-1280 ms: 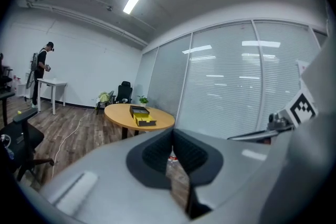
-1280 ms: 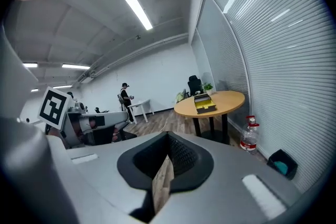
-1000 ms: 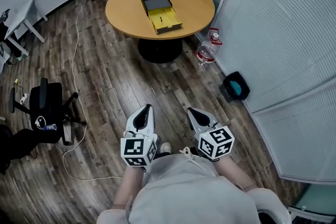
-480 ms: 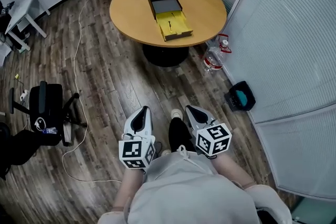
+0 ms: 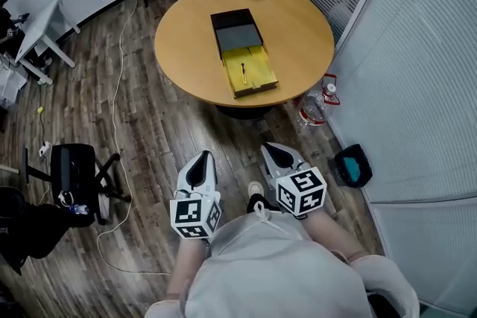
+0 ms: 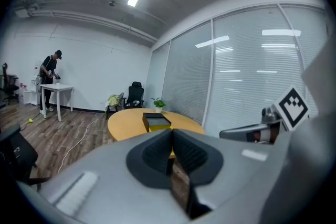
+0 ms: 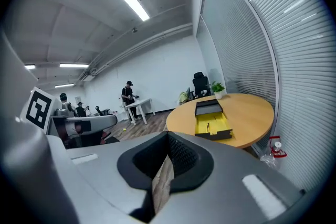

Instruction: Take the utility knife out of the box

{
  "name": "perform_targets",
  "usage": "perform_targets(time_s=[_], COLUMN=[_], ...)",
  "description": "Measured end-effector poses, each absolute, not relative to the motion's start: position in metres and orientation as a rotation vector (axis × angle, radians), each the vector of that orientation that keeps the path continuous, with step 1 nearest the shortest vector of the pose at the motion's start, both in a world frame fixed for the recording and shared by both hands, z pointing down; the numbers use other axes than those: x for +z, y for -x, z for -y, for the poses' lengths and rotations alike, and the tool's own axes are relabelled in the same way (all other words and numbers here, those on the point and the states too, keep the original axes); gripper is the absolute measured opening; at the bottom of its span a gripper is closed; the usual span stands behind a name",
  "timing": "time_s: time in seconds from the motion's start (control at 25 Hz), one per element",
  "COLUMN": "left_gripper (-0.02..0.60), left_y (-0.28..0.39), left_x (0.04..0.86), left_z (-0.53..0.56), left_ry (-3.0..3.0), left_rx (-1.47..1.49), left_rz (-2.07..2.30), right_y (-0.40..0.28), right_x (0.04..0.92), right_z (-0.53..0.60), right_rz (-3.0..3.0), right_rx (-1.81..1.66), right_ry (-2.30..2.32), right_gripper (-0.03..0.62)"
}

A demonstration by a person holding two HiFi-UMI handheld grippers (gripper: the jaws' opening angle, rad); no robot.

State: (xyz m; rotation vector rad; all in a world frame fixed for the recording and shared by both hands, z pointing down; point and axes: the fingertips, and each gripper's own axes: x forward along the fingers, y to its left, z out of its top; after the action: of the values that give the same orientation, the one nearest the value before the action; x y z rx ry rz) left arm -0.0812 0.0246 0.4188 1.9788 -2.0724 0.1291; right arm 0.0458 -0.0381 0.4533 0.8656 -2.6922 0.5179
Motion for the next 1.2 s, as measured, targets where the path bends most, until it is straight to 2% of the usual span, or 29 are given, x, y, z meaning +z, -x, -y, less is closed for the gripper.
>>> perform_targets(time_s=[0.24, 0.6, 1.2], left_gripper=[0.006, 0.006, 0.006], left_y=[0.096, 0.119, 0.247], left_x=[0.423, 0.446, 0.461], left_z=[0.057, 0.151, 0.339], left_ry=[-1.942, -1.941, -2.139], left_rx=[0.16, 0.174, 0.273], left_rz=[2.131, 2.04, 1.84], right_y=[-0.047, -0.028, 0.078], right_x=[0.452, 0.479, 0.533], right_z=[0.125, 0.207, 0.36], right_rz=[2.676, 2.584, 2.314], right_rx=[0.345, 0.446, 0.587], right_ry=[-0.875, -0.914, -1.112], right_gripper=[0.0, 0.0, 0.0])
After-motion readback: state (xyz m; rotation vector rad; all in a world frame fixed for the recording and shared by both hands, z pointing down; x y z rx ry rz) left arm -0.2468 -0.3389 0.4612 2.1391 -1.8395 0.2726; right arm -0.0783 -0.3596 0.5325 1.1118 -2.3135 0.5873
